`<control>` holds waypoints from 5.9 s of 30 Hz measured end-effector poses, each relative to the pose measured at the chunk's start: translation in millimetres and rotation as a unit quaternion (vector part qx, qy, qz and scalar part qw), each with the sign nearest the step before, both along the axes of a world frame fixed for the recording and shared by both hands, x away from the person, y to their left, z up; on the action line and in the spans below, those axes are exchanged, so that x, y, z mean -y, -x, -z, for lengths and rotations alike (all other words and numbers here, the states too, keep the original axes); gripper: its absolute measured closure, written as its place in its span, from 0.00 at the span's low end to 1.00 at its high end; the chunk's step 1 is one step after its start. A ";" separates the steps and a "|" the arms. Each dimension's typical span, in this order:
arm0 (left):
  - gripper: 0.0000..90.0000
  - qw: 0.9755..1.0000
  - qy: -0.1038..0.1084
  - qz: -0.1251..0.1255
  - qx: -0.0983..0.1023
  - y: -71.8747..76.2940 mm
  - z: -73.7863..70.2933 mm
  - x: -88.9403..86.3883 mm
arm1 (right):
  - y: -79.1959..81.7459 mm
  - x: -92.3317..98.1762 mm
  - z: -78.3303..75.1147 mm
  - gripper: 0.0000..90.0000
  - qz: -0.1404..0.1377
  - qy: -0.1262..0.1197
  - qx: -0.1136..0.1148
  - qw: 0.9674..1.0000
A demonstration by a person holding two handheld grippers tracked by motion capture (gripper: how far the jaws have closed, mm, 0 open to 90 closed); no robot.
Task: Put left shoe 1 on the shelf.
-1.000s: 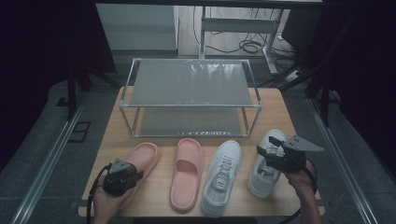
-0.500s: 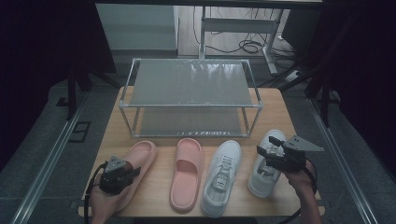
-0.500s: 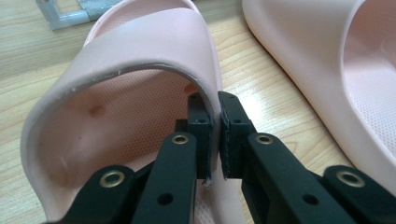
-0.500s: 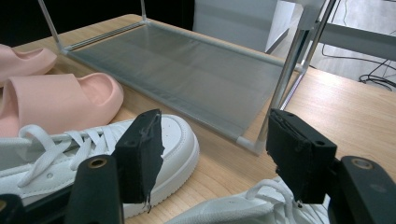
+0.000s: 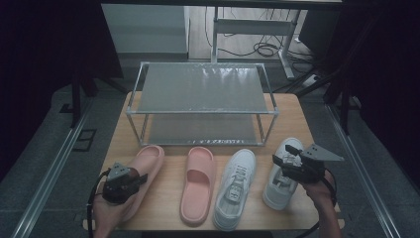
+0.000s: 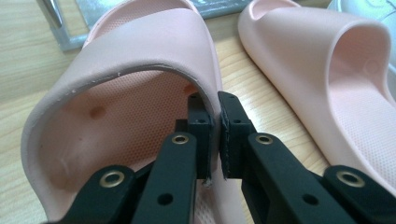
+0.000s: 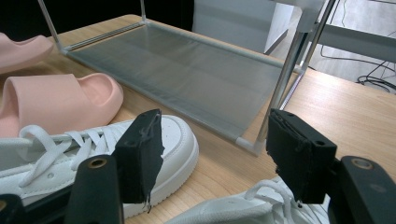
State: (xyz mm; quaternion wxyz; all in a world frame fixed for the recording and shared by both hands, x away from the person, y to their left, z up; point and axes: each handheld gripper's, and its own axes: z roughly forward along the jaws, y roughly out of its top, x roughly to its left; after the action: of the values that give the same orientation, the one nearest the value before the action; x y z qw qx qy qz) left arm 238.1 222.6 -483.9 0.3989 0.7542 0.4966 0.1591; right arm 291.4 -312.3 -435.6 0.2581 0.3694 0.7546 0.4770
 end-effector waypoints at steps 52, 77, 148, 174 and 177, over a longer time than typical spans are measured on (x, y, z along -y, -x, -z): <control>0.95 0.999 -0.034 0.027 0.020 -103.0 -14.2 75.7 | -0.2 0.2 -0.7 0.42 -0.005 0.000 -0.001 1.000; 0.95 0.997 -0.059 0.020 0.047 -147.7 -10.1 114.4 | -0.6 2.5 -0.7 0.42 0.004 0.001 0.002 1.000; 0.99 0.998 -0.033 0.042 0.041 -70.7 11.1 74.5 | 0.3 -3.6 0.8 0.42 -0.001 0.016 0.001 1.000; 1.00 0.997 -0.051 0.060 0.011 -45.8 29.9 60.7 | 4.0 -9.9 -2.9 0.42 -0.007 0.024 0.014 1.000; 1.00 0.997 -0.054 0.059 0.009 -49.2 31.3 61.9 | 5.3 -9.7 -4.2 0.42 -0.007 0.024 0.014 1.000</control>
State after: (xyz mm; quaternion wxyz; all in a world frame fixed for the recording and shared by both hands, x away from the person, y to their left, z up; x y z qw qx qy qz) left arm 287.3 160.8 -515.2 0.3711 0.8011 0.4381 0.1690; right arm 286.1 -302.6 -431.4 0.2736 0.3511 0.7650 0.4654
